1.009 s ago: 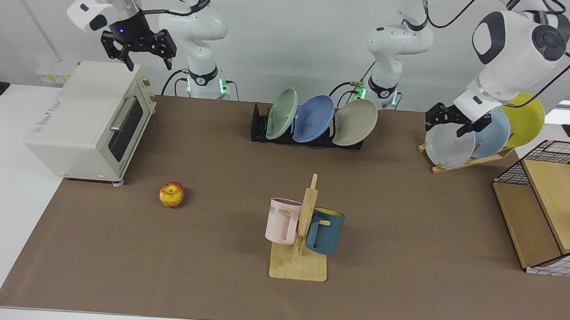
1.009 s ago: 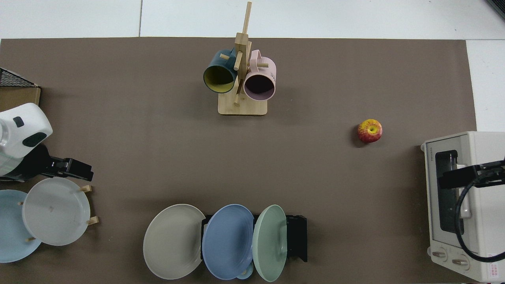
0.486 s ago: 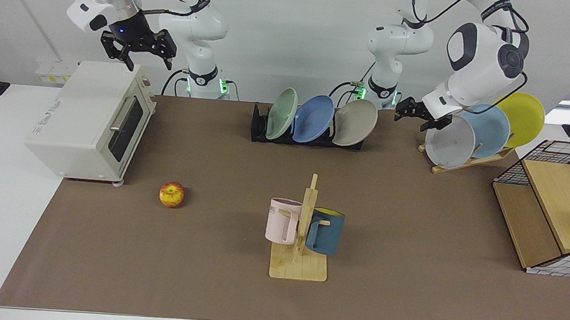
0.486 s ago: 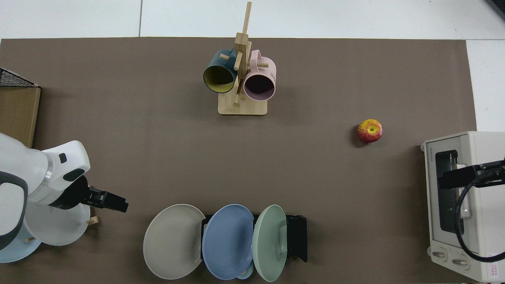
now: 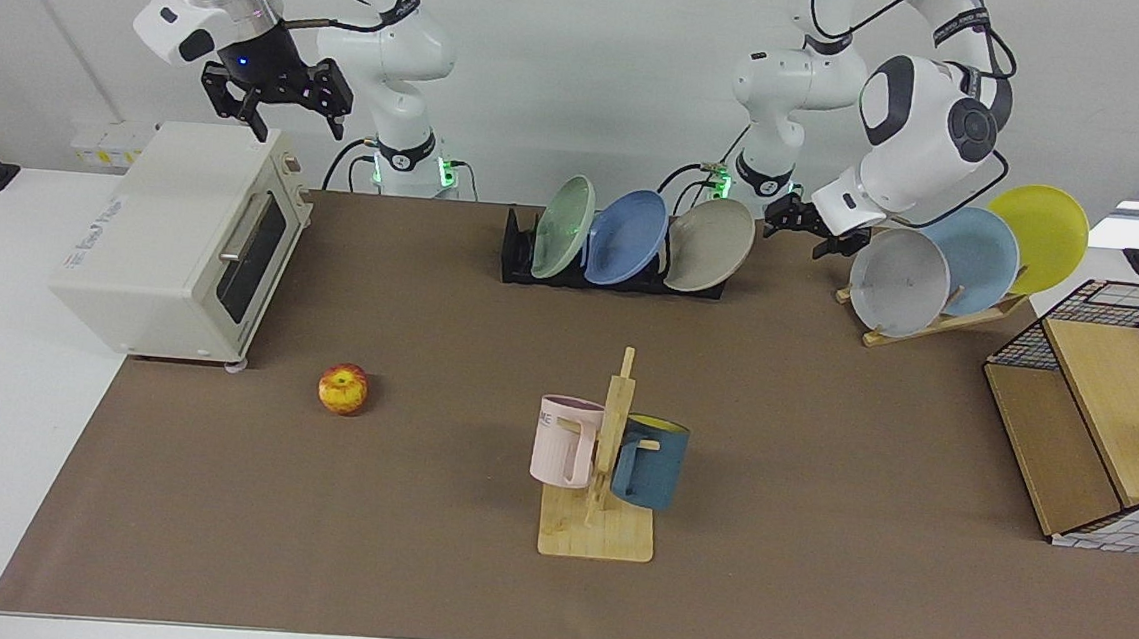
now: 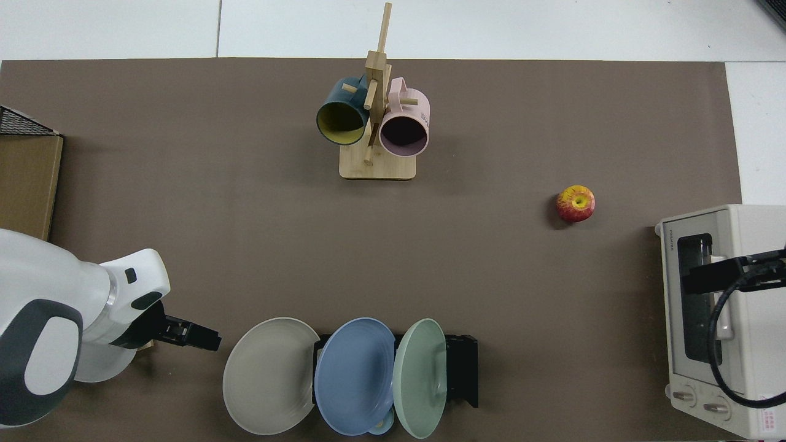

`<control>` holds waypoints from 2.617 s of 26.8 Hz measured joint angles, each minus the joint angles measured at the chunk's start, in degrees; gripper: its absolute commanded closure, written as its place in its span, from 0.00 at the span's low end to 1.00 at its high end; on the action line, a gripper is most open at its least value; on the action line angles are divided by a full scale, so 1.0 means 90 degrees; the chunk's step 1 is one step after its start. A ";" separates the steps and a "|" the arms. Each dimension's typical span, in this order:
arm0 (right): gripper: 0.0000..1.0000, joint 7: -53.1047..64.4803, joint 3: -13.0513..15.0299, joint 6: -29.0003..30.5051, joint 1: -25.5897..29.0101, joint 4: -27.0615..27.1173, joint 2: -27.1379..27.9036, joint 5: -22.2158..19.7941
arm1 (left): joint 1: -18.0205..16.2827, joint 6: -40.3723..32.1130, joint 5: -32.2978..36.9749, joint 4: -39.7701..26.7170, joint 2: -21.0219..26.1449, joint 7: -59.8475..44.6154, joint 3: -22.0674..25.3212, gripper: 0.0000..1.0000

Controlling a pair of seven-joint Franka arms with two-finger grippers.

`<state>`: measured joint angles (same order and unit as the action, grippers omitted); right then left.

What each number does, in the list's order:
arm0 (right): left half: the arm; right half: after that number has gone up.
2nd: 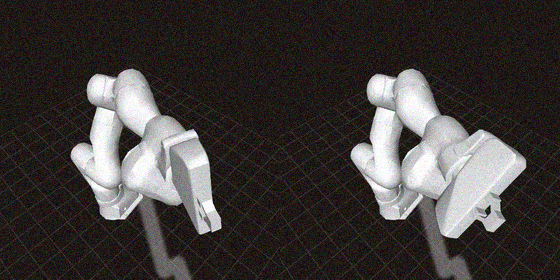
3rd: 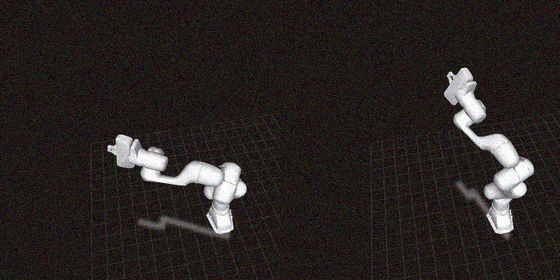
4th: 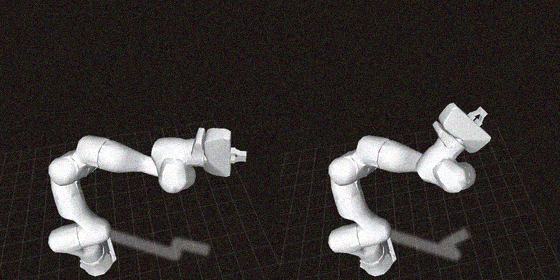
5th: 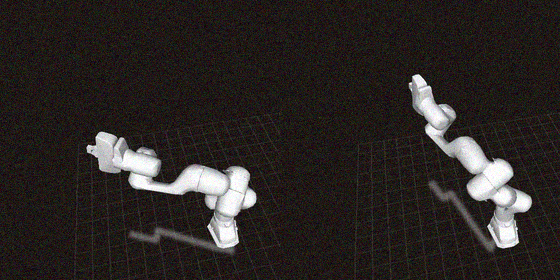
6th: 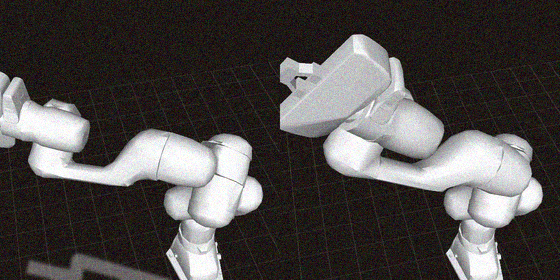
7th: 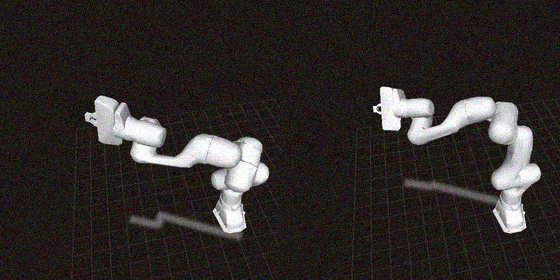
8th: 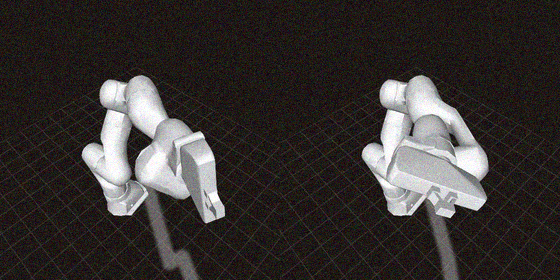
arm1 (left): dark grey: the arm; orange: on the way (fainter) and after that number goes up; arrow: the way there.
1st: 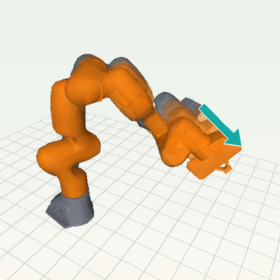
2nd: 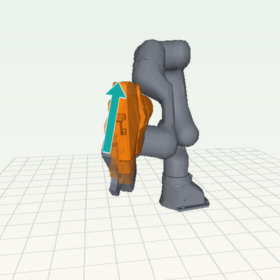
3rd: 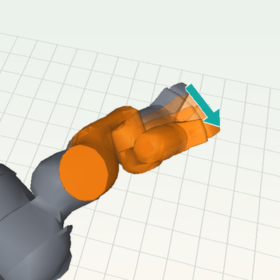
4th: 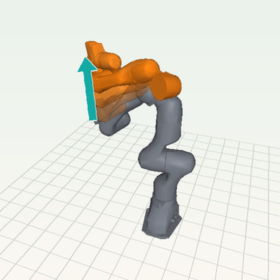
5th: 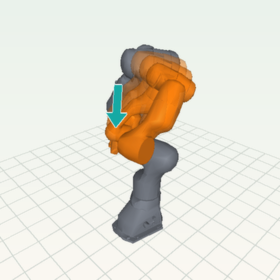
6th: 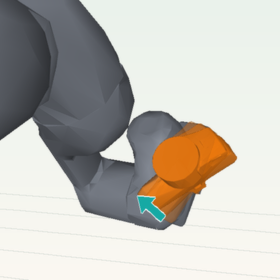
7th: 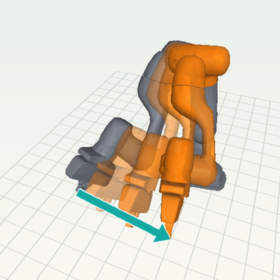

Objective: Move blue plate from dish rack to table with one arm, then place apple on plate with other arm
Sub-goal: 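Move the left gripper toward the blue plate in the dish rack, then grasp the rim of the blue plate with the left gripper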

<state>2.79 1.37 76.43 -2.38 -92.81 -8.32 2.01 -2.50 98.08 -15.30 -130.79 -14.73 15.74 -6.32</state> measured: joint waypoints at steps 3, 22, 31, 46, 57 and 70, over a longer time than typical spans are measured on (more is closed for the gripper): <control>0.00 0.0000 0.0000 0.0000 0.0000 0.0000 0.0000 0.0000 | 0.0018 0.0030 -0.0009 -0.0066 -0.0033 0.0001 0.0000 0.00; 0.00 0.0000 0.0000 0.0000 0.0000 0.0000 0.0000 0.0000 | 0.0336 0.0074 -0.0335 0.0097 -0.0106 -0.0555 -0.0351 0.00; 0.00 0.0000 0.0000 0.0000 0.0000 0.0000 0.0000 0.0000 | 0.0475 0.0212 -0.0618 0.0162 -0.0204 -0.1834 -0.1336 0.00; 0.00 0.0000 0.0000 0.0000 0.0000 0.0000 0.0000 0.0000 | 0.1168 0.1067 -0.0965 -0.0327 -0.0191 -0.2418 -0.1608 0.16; 0.00 0.0000 0.0000 0.0000 0.0000 0.0000 0.0000 0.0000 | 0.1181 0.1401 -0.0961 -0.0606 -0.0196 -0.2655 -0.2215 0.88; 0.00 0.0000 0.0000 0.0000 0.0000 0.0000 0.0000 0.0000 | 0.1177 0.1387 -0.0440 -0.0587 -0.0244 -0.2686 -0.2271 1.00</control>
<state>2.79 1.37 76.43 -2.38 -92.81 -8.32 2.01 8.09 110.56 -19.26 -136.08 -16.92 -8.44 -26.76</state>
